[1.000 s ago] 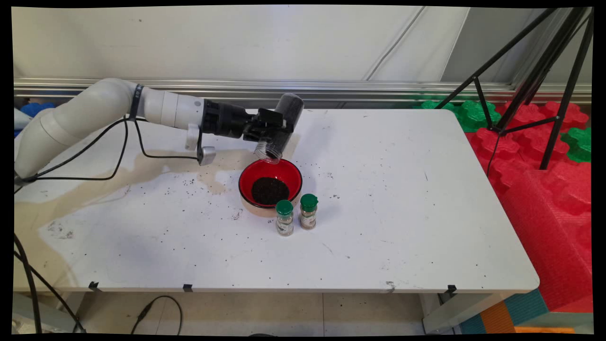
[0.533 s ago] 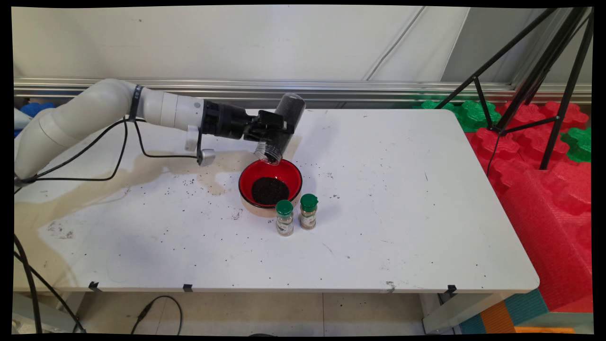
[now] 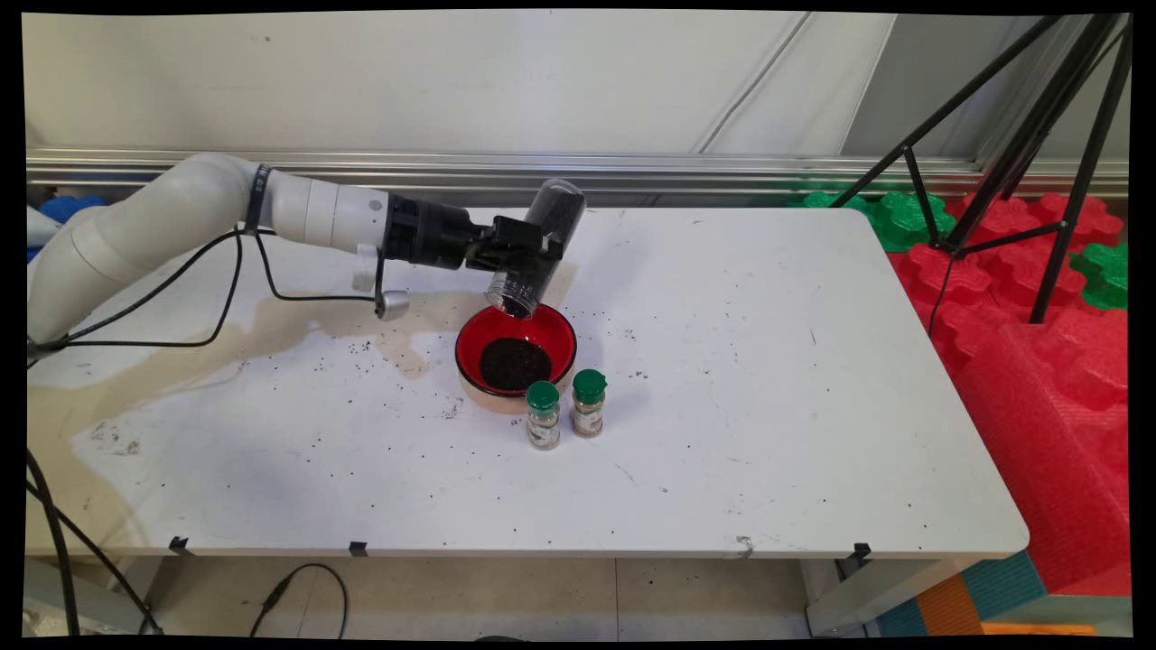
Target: Pour the black seasoning powder in the red bowl
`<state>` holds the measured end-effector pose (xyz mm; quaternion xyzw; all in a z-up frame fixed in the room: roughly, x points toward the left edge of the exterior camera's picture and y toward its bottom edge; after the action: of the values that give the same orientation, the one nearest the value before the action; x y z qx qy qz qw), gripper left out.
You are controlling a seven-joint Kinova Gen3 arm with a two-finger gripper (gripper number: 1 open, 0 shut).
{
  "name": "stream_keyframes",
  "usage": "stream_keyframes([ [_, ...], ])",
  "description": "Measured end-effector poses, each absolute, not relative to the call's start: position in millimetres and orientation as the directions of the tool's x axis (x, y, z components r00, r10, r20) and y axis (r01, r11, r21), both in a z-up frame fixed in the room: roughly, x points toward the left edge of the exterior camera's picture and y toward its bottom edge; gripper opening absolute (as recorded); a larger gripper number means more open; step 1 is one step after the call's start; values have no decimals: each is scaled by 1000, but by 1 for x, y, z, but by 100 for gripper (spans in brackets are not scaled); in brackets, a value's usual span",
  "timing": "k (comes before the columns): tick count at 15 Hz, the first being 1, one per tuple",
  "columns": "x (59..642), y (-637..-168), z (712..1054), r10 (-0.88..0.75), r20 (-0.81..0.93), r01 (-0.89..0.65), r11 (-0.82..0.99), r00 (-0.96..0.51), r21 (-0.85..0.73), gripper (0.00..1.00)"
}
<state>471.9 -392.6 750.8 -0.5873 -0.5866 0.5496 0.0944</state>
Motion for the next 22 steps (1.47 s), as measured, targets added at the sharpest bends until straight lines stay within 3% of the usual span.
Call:
stream_keyframes([
  [22, 467, -379, 751, 778, -581, 592, -358, -239, -722, 0],
])
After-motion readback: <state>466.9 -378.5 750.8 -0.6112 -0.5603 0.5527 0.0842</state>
